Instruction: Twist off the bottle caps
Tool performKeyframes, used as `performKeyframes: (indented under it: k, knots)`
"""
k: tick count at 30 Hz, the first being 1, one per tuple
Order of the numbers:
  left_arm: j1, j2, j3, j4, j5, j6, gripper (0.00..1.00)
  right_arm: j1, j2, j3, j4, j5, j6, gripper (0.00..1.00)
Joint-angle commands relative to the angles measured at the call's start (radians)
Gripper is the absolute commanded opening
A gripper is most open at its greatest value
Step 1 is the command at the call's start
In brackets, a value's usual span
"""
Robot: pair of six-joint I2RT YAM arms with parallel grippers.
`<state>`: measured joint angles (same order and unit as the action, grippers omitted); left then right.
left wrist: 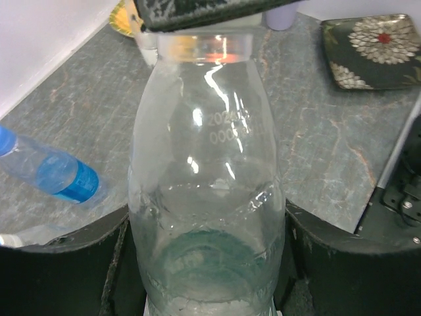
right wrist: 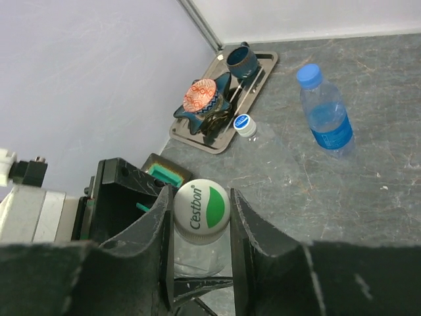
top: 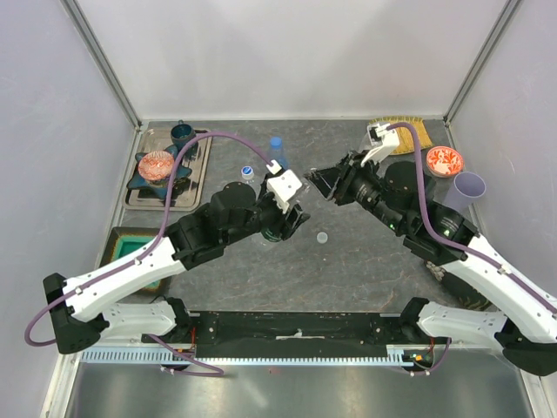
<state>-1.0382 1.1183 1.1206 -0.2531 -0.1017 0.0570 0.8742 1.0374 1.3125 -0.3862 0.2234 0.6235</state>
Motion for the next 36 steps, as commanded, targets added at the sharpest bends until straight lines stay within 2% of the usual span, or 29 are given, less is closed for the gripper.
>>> performKeyframes:
  k: [1,3,4,6,7,8,12,18,21,23,27,30,31,33,34,36]
  knots:
    - [0.004,-0.078,0.016,0.048,0.299,0.040,0.24,-0.001,-0.068,-0.021,0.047,-0.187,-0.160,0.00]
    - [0.024,-0.090,0.047,0.019,0.432,0.014,0.24,-0.004,-0.095,-0.019,0.044,-0.286,-0.238,0.00]
    - [0.061,-0.095,0.060,0.014,0.585,-0.003,0.24,-0.004,-0.108,-0.025,0.043,-0.323,-0.260,0.00]
    - [0.105,-0.095,0.090,0.015,0.741,-0.080,0.24,-0.006,-0.148,-0.035,0.044,-0.450,-0.321,0.00]
    - [0.148,-0.094,0.094,0.040,0.878,-0.106,0.25,-0.006,-0.160,-0.047,0.049,-0.494,-0.338,0.00]
    - [0.167,-0.091,0.096,0.063,0.937,-0.161,0.25,-0.006,-0.183,-0.051,0.053,-0.583,-0.350,0.00]
    - [0.227,-0.080,0.084,0.173,1.173,-0.281,0.25,-0.007,-0.221,-0.078,0.063,-0.718,-0.381,0.00]
    - [0.257,-0.020,0.058,0.392,1.405,-0.479,0.25,-0.006,-0.263,-0.098,0.055,-0.905,-0.445,0.00]
    - [0.257,0.009,0.041,0.480,1.453,-0.555,0.26,-0.006,-0.286,-0.096,0.008,-0.973,-0.539,0.00]
    - [0.259,0.020,0.038,0.486,1.461,-0.560,0.26,-0.006,-0.290,-0.091,-0.052,-1.015,-0.603,0.00]
    - [0.263,0.029,0.031,0.470,1.462,-0.543,0.26,-0.003,-0.296,-0.098,-0.094,-1.026,-0.617,0.00]
    - [0.267,0.037,0.041,0.428,1.436,-0.501,0.26,-0.003,-0.300,-0.096,-0.097,-0.951,-0.616,0.00]
    - [0.268,0.035,0.045,0.372,1.423,-0.479,0.26,-0.003,-0.300,-0.078,-0.097,-0.916,-0.608,0.04]
    - [0.267,0.034,0.065,0.289,1.351,-0.386,0.26,-0.003,-0.292,-0.052,-0.095,-0.791,-0.558,0.22]
    - [0.268,0.034,0.071,0.209,1.326,-0.325,0.26,-0.003,-0.287,-0.021,-0.089,-0.753,-0.539,0.42]
    - [0.268,0.032,0.084,0.138,1.230,-0.266,0.25,-0.001,-0.271,0.013,-0.077,-0.630,-0.481,0.62]
